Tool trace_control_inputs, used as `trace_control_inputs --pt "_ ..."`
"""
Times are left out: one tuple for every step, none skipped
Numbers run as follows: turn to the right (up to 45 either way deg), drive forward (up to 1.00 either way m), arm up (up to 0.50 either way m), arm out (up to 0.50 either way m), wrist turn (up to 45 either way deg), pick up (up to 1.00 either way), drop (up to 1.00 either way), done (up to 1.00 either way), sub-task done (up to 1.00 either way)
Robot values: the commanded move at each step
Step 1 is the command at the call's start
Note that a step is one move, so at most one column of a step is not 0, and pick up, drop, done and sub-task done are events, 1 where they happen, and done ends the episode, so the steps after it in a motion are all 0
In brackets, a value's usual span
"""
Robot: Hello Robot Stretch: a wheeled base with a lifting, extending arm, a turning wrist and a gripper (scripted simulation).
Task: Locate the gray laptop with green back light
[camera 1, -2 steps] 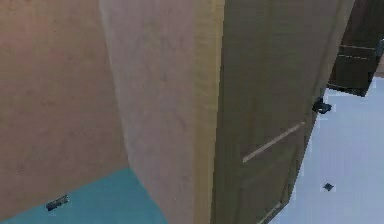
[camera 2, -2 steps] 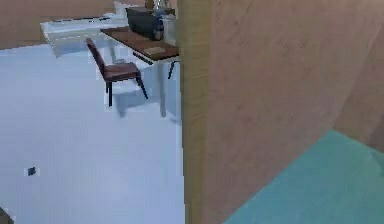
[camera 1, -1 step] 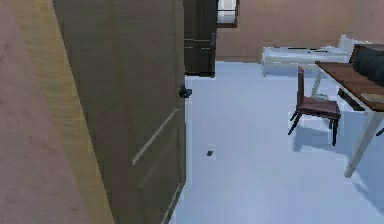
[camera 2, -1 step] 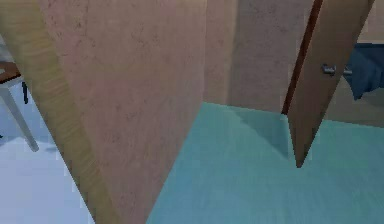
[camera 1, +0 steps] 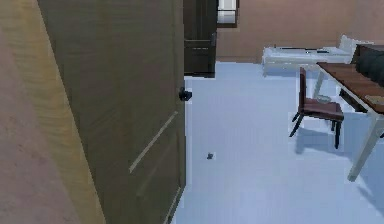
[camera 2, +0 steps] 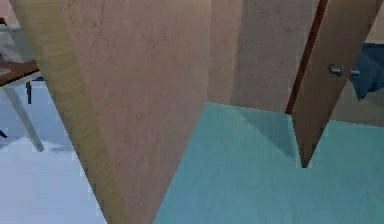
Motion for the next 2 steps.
trace_control_inputs --pt "15.0 0.0 0.0 0.0 0.0 0.0 0.0 0.0 0.0" --pt "0.0 0.45 0.0 0.0 0.0 0.0 0.0 0.0 0.0"
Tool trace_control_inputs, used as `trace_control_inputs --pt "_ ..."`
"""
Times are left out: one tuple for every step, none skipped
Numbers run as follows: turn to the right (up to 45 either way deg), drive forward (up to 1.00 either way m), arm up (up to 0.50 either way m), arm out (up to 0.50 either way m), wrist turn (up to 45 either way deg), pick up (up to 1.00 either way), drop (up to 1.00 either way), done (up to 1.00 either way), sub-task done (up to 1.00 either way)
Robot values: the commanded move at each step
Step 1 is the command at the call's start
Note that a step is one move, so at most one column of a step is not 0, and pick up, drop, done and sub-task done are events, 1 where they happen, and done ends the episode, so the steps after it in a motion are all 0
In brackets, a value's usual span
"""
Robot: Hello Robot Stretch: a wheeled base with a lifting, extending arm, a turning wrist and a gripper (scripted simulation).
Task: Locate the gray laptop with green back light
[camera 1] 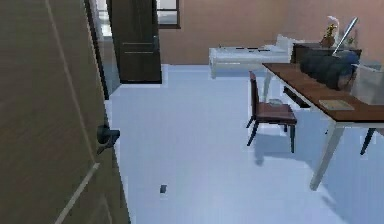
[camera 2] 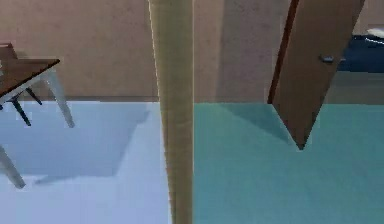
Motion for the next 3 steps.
trace_control_inputs --pt "9.0 0.0 0.0 0.0 0.0 0.0 0.0 0.0 0.0" --pt "0.0 1.0 0.0 0.0 0.0 0.0 0.0 0.0 0.0" --pt "0.0 0.55 0.0 0.0 0.0 0.0 0.0 0.0 0.0"
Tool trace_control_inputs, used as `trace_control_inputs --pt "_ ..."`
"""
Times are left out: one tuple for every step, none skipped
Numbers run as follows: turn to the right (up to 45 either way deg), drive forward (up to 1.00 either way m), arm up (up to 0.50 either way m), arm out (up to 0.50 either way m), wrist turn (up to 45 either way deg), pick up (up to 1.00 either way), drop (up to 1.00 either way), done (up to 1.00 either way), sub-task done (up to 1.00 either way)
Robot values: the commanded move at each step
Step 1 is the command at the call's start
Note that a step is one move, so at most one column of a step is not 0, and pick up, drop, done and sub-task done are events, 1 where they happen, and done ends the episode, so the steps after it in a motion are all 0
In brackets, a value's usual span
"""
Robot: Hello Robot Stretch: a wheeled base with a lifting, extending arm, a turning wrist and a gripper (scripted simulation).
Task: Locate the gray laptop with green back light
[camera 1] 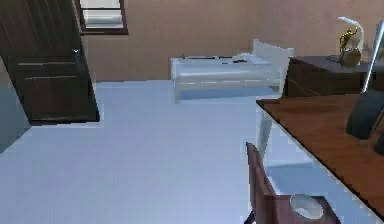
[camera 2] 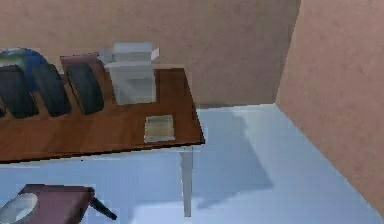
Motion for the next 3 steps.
trace_control_inputs --pt "-33.0 0.0 0.0 0.0 0.0 0.0 0.0 0.0 0.0" --pt "0.0 0.1 0.0 0.0 0.0 0.0 0.0 0.0 0.0" --pt "-9.0 0.0 0.0 0.0 0.0 0.0 0.0 0.0 0.0"
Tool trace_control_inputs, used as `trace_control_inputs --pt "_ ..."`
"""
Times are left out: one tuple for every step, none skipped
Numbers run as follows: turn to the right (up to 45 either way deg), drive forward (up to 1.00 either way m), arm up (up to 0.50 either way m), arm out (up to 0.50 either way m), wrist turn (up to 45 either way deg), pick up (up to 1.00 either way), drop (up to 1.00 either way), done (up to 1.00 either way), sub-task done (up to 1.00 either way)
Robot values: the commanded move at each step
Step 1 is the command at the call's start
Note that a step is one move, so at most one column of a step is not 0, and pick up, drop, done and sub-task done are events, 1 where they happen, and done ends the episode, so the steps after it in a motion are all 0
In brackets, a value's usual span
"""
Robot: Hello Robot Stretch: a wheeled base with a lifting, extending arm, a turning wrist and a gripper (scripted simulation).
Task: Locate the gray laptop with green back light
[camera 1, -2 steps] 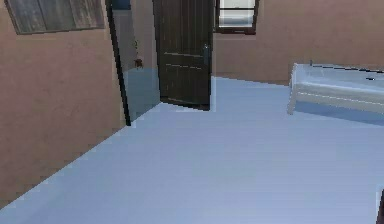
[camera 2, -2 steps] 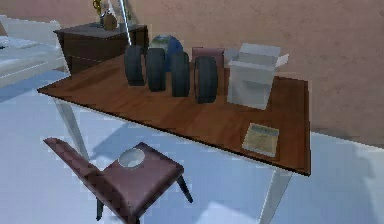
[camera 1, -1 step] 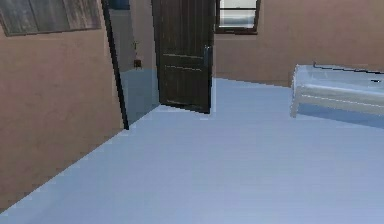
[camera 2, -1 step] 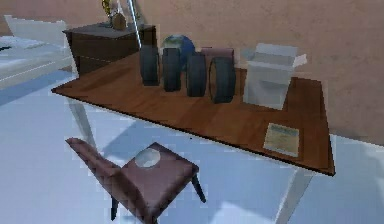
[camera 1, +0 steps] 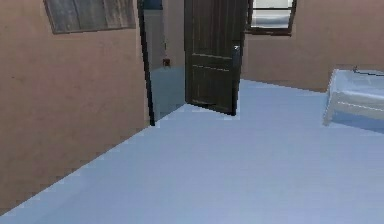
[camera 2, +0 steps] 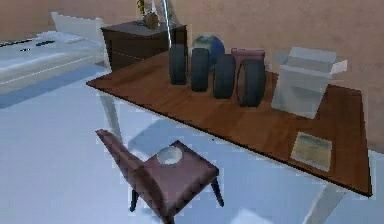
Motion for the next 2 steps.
trace_control_inputs --pt "-3.0 0.0 0.0 0.0 0.0 0.0 0.0 0.0 0.0" --pt "0.0 1.0 0.0 0.0 0.0 0.0 0.0 0.0 0.0"
